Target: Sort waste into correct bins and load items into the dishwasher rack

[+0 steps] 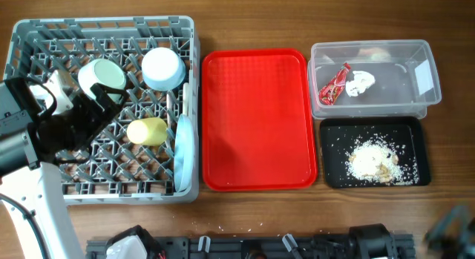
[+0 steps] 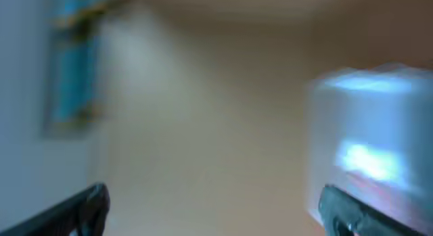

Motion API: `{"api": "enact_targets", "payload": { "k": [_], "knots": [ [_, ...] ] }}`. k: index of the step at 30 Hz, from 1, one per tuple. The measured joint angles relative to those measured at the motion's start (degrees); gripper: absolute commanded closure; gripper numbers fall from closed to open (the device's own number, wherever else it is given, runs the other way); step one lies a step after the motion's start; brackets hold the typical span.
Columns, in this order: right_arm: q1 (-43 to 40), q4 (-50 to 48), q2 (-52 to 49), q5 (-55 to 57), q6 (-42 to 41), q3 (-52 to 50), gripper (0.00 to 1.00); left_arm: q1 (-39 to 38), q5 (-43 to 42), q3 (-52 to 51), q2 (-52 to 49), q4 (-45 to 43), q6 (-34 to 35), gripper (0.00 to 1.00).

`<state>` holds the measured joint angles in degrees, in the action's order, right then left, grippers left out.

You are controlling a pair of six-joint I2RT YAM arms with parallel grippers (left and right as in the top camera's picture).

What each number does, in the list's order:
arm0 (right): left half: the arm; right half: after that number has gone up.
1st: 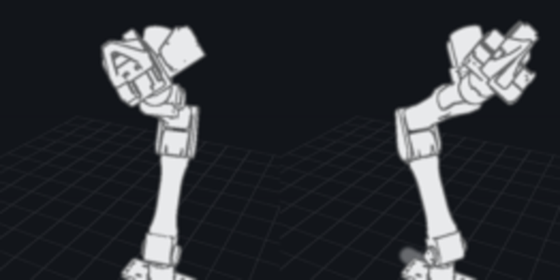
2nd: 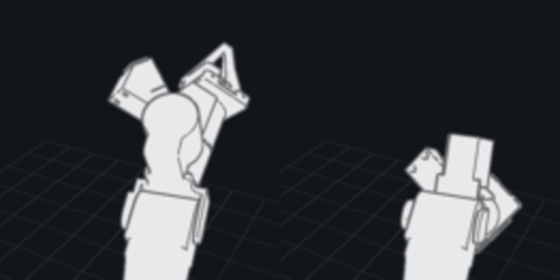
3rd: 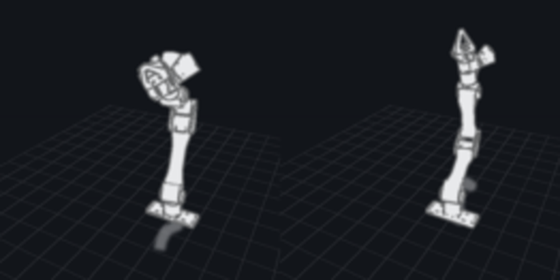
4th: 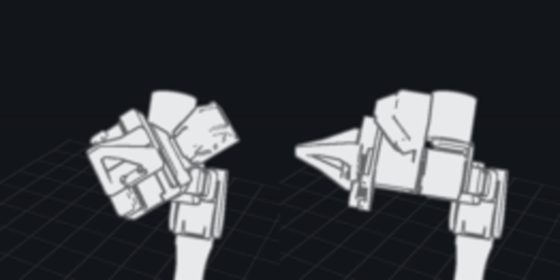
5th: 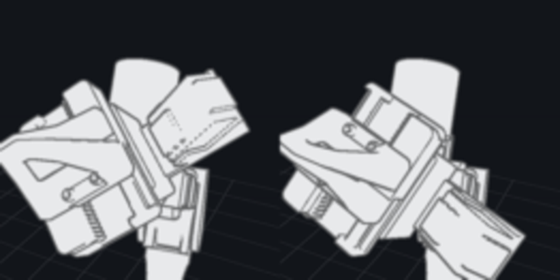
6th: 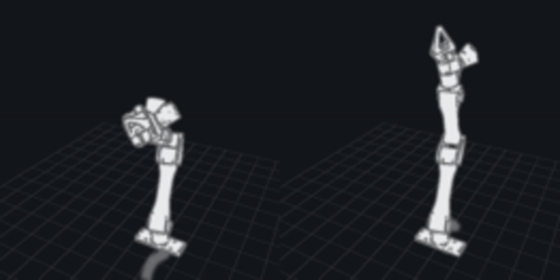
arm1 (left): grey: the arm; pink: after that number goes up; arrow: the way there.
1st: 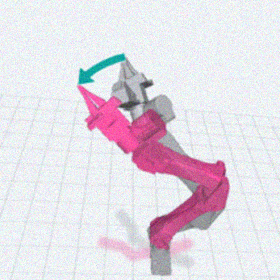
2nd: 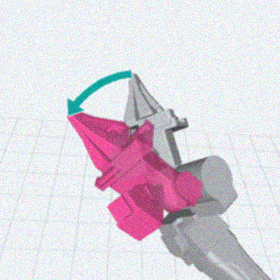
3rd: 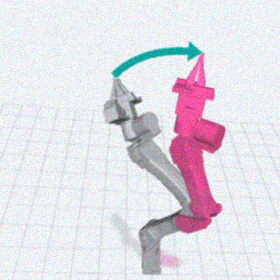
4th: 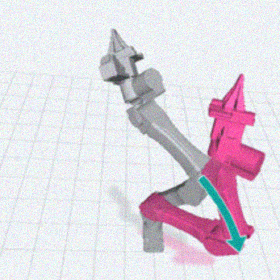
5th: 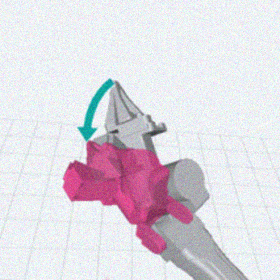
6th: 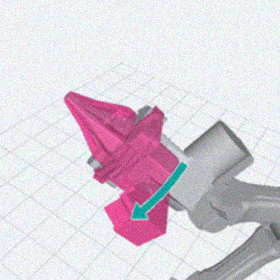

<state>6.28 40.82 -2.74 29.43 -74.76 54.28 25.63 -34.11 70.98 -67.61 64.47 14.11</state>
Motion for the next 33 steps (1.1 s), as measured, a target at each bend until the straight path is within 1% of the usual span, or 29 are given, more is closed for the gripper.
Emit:
{"api": "enact_targets", "payload": {
  "k": [1, 2, 3, 4, 6, 8, 10, 13, 16, 18, 20, 21, 24, 26, 29, 33],
  "knots": [
    [0.0, -13.0, -0.7, -5.4, 12.5, -2.9, 0.00, 0.0, 0.0, 0.0, 0.1, 0.1, 0.0, 0.00],
    [0.0, -22.8, -1.0, -10.3, 23.0, -5.9, 0.00, 0.0, 0.1, 0.0, 0.1, -0.2, 0.0, 0.00],
    [0.0, -30.4, -1.0, -16.4, 34.4, -9.7, 0.00, 0.0, 0.2, 0.0, 0.0, -0.2, 0.0, 0.00],
    [0.0, -35.2, -0.9, -21.0, 42.8, -13.0, 0.00, 0.0, 0.2, 0.0, 0.0, -0.2, 0.0, 0.00],
    [0.0, -36.6, -0.9, -28.9, 55.4, -18.9, 0.00, 0.0, 0.2, 0.0, 0.0, -0.1, 0.0, 0.00],
    [-0.1, -37.2, -0.9, -33.7, 62.4, -24.8, 0.00, 0.0, 0.2, 0.0, 0.0, -0.2, 0.0, 0.00],
    [-1.0, -39.7, -0.9, -36.0, 66.2, -29.7, 0.00, 0.0, 0.2, 0.0, 0.0, -0.2, 0.0, 0.00],
    [-4.0, -44.8, -0.8, -37.5, 68.8, -37.5, 0.00, 0.0, 0.2, 0.0, 0.0, -0.2, 0.0, 0.00],
    [-6.2, -47.1, 0.6, -37.5, 68.3, -44.6, 0.00, 0.0, 0.2, 0.0, 0.0, -0.2, 0.0, 0.00],
    [-7.3, -47.7, 1.4, -37.1, 66.0, -48.6, 0.00, 0.0, 0.2, 0.0, 0.0, -0.2, 0.0, 0.00],
    [-7.4, -47.7, 1.6, -36.9, 65.1, -51.0, 0.00, 0.0, 0.2, 0.0, 0.0, -0.2, 0.0, 0.00],
    [-7.4, -47.7, 1.6, -36.9, 64.9, -52.1, 0.00, 0.0, 0.2, 0.0, 0.0, -0.1, 0.0, 0.00],
    [-7.4, -41.2, 1.7, -36.5, 65.2, -53.9, 0.00, 0.0, 0.2, 0.0, 0.0, -0.1, 0.0, 0.00],
    [-7.4, -41.0, 1.8, -36.5, 68.3, -53.9, 0.00, 0.0, 0.2, 0.0, 0.0, -0.2, 0.0, 0.01],
    [-7.4, -40.9, 1.8, -36.5, 75.0, -53.9, 0.00, 0.0, 0.2, 0.0, 0.0, -0.2, 0.0, 0.00],
    [-7.4, -40.9, 1.8, -36.4, 78.2, -53.9, 0.00, 0.0, 0.2, 0.0, 0.0, -0.2, 0.0, 0.00]
  ]
}}
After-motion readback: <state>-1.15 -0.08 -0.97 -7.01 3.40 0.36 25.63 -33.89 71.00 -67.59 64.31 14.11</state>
